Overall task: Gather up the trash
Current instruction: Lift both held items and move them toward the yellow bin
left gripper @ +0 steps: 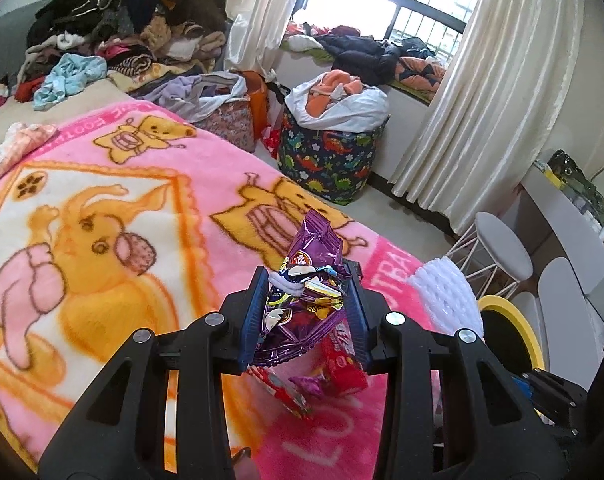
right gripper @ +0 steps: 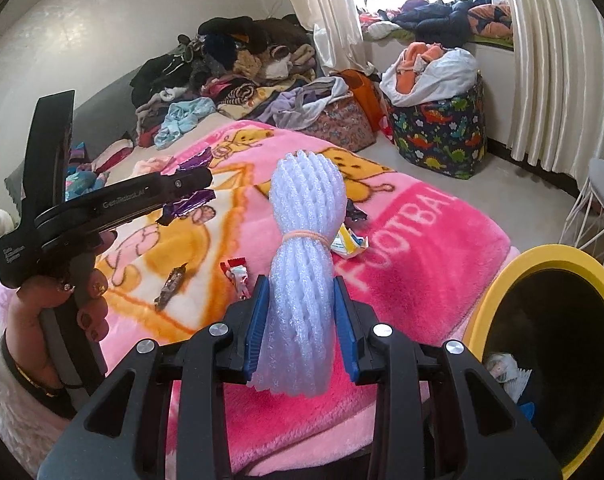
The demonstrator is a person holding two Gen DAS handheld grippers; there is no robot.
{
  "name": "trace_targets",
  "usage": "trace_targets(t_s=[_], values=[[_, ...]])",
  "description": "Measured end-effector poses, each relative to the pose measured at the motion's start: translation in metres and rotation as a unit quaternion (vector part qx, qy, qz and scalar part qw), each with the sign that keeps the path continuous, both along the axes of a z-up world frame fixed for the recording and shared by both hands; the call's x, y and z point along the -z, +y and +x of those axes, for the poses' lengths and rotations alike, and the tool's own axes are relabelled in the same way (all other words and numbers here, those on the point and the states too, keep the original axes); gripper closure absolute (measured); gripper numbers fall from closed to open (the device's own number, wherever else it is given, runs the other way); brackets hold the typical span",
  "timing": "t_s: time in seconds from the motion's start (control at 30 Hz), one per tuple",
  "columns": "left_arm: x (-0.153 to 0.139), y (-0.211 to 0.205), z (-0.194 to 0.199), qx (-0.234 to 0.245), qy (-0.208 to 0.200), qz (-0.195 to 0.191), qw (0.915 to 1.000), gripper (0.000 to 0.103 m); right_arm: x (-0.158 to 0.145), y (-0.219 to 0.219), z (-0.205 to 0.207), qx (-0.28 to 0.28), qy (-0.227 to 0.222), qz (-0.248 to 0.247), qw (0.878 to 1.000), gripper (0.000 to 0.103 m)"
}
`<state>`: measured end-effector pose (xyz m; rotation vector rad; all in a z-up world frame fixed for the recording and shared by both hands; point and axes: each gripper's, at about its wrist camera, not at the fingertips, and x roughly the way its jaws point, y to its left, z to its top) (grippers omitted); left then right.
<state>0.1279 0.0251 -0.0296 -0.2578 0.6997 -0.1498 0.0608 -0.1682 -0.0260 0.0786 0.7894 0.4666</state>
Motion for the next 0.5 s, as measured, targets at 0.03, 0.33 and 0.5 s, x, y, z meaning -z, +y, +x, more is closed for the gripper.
trace_targets(t_s=[0.03,0.33,0.5], values=[[-0.001,-0.001,-0.002,0.000,-0.002,0.001,1.0000,0.073,-0.001,-0.001,-0.002,0.000,-0.001,0.001,1.000,0.072],[-0.009,-0.009,-0.020,0.011,-0.012,0.005,0.9999,0.073,-0.010,-0.006,-0.016,0.002,-0.013,0.004,1.000,0.072],[-0.012,-0.019,-0.029,0.020,-0.015,0.007,0.9996,0.073,-0.013,-0.011,-0.021,0.006,-0.019,0.008,1.000,0.072]])
